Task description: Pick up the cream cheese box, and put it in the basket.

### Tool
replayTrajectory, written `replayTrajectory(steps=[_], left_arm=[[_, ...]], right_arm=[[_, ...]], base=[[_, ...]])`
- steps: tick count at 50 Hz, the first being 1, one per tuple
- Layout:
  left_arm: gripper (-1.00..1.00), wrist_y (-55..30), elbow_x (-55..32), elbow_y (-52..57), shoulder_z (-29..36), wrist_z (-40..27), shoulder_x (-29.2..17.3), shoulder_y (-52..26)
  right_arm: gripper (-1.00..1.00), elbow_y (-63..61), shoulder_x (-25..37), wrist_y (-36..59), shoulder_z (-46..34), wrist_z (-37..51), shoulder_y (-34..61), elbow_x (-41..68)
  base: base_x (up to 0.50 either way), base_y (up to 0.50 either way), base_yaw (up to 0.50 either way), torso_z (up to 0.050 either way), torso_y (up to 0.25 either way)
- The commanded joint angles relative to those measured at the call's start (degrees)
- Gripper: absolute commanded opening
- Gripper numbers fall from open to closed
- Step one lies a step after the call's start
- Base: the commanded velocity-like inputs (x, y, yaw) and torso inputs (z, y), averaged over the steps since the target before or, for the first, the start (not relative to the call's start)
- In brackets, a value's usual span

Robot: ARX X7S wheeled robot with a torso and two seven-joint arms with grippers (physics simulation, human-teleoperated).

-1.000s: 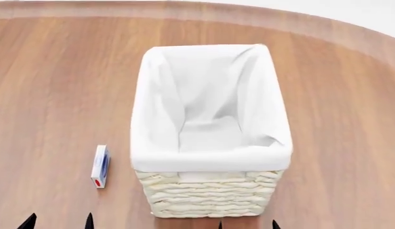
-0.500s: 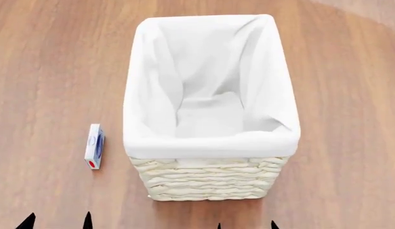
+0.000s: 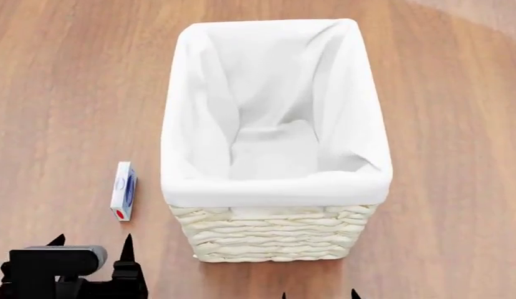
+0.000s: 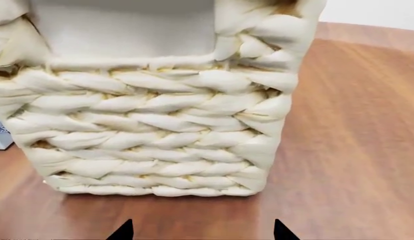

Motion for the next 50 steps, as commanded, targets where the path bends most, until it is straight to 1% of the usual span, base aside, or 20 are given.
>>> replayTrajectory(steps=[1,6,12,19,28,30,32,40,45,46,50], left_arm=[[1.0,-1.01,0.17,-5.35,1.24,0.5,1.25,-5.23],[1.0,-1.34,-0.01,-5.46,1.51,0.48,1.36,-5.76],[1.0,-0.61,0.03,-8.06,1.81,0.82,1.84,-7.36],[1.0,1.04,-0.16,-16.35,1.61,1.83,3.16,-11.98],[1.0,2.25,-0.37,-22.09,1.69,2.41,4.09,-15.42],[1.0,3.62,-0.62,-26.41,1.2,2.94,4.63,-17.54],[1.0,4.11,-0.91,-27.81,1.06,3.41,4.77,-18.32],[1.0,8.52,-1.63,-43.77,0.06,6.09,6.71,-26.4],[1.0,15.53,-1.36,-59.69,-0.5,8.09,8.6,-33.01],[1.0,16.38,-1.34,-61.54,-0.6,8.45,8.83,-33.78],[1.0,16.32,-1.61,-62.15,-1.46,9.15,9.05,-34.45]], right_arm=[[1.0,0.42,0.14,-0.21,-0.51,0.09,0.14,0.16],[1.0,0.54,0.18,-0.19,-0.71,0.12,0.24,0.2],[1.0,1.1,0.08,-0.41,-1.24,0.15,0.38,0.03],[1.0,1.68,0.08,-0.56,-1.62,0.22,0.55,0.0],[1.0,1.98,0.22,-1.0,-1.84,0.19,0.44,0.38],[1.0,2.08,0.26,-1.16,-1.9,0.12,0.4,0.48],[1.0,2.17,0.31,-1.31,-1.95,0.1,0.39,0.54],[1.0,1.95,0.59,-1.43,-2.03,0.13,0.26,0.95],[1.0,1.05,0.91,-1.01,-2.15,0.15,0.06,1.27],[1.0,1.03,0.93,-1.05,-2.21,0.22,0.06,1.18],[1.0,0.38,1.17,-0.62,-2.29,0.25,0.02,1.44]], base=[[0.0,0.0,0.0,0.0,0.0],[0.0,0.0,0.0,0.0,0.0],[0.0,0.0,0.0,0.0,0.0],[0.0,0.0,0.0,0.0,0.0],[0.0,0.0,0.0,0.0,0.0],[0.0,0.0,0.0,0.0,0.0],[0.0,0.0,0.0,0.0,0.0],[0.0,0.0,0.0,0.0,0.0],[0.0,0.0,0.0,0.0,0.0],[0.0,0.0,0.0,0.0,0.0],[0.0,0.0,0.0,0.0,0.0]])
